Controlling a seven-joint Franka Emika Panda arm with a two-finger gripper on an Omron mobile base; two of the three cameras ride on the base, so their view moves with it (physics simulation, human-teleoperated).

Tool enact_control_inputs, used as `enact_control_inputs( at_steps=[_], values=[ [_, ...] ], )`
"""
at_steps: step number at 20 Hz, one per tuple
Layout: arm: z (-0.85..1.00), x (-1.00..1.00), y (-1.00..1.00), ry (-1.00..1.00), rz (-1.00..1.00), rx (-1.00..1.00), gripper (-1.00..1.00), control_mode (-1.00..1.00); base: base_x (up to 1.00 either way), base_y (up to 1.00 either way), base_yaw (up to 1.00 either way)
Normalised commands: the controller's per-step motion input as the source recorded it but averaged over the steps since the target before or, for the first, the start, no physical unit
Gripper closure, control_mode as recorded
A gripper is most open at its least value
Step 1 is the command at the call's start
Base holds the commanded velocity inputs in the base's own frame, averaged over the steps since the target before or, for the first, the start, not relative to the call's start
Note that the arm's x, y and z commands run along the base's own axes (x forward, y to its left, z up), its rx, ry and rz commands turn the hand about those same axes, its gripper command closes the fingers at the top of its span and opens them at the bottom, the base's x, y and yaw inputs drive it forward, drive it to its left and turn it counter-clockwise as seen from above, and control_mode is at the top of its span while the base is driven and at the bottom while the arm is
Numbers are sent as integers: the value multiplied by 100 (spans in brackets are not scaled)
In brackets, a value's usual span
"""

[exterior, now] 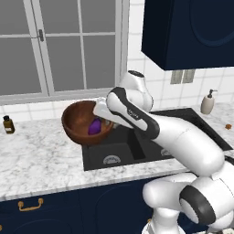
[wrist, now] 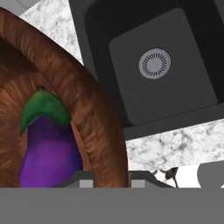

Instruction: Pick the eggplant from the sink and place it in the bowl. Then pick the bowl and place it in the microwave. Then close the microwave door and press the start button.

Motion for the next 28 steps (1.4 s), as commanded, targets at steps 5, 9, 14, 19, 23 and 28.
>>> enact_control_inputs(
  at_steps=[5,9,14,19,23,28],
  values=[
    [-1,0,0,0,0,0,100,100,-48,-1,-5],
    [0,0,0,0,0,0,100,100,-100,-3,-31],
    [0,0,0,0,0,0,100,100,-84,0,-59],
    [0,0,0,0,0,0,100,100,-36,0,-87],
    [0,0,0,0,0,0,100,100,-4,0,-96],
    [0,0,0,0,0,0,100,100,0,0,-96]
  ],
)
